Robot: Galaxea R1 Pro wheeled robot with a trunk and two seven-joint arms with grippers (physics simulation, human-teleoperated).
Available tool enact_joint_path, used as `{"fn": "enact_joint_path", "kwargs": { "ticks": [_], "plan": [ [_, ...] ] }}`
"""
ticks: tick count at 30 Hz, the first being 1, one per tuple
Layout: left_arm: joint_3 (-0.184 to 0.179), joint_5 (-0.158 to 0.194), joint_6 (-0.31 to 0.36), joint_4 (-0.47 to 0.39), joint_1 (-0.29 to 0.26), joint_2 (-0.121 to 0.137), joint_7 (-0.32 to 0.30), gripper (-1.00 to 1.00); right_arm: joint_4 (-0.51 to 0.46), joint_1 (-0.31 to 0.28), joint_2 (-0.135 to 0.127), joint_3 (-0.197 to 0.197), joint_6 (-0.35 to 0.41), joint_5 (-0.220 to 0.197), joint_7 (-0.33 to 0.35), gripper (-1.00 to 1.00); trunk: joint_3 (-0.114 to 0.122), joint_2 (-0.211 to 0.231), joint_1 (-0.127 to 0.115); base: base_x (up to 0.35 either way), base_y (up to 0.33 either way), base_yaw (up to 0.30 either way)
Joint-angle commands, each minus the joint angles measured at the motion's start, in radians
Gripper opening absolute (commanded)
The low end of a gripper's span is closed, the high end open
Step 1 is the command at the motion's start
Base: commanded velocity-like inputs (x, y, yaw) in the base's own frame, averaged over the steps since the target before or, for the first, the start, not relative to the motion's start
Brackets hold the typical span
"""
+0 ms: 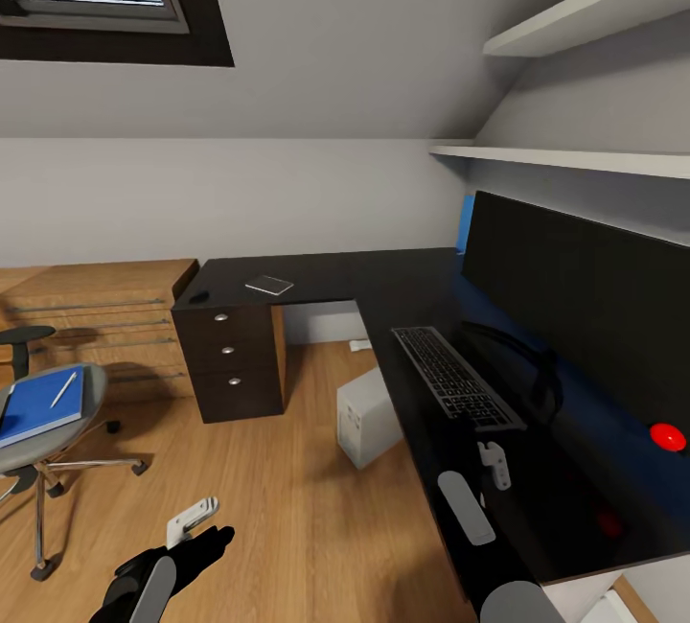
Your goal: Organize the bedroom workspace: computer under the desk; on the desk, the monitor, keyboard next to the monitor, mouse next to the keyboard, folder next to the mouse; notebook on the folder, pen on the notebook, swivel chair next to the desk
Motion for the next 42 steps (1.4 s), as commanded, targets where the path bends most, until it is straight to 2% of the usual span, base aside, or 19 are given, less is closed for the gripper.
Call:
{"fn": "enact_joint_path", "kwargs": {
  "ticks": [1,23,29,42],
  "plan": [
    [0.001,0.011,0.004,-0.002,0.0,0.0,0.008,1.0,0.001,0.0,0.0,-0.003,-0.007,-0.037,-0.023,-1.0,-0.001,0.0,0.0,0.004,-0.004,0.0],
    [0.001,0.011,0.003,0.0,0.0,0.001,0.008,1.0,0.002,0.0,0.002,-0.014,-0.011,-0.037,-0.024,-1.0,-0.001,0.0,0.0,0.057,0.0,0.0],
    [0.001,0.011,0.003,0.0,0.0,0.001,0.008,1.0,0.002,0.0,0.001,-0.013,-0.037,-0.038,-0.024,-1.0,-0.001,0.0,0.0,0.138,0.0,0.0],
    [0.002,0.011,0.004,0.0,0.0,0.001,0.008,1.0,0.002,0.0,0.0,-0.005,-0.034,-0.035,-0.024,-1.0,-0.001,0.0,0.0,0.011,0.0,0.0]
  ]
}}
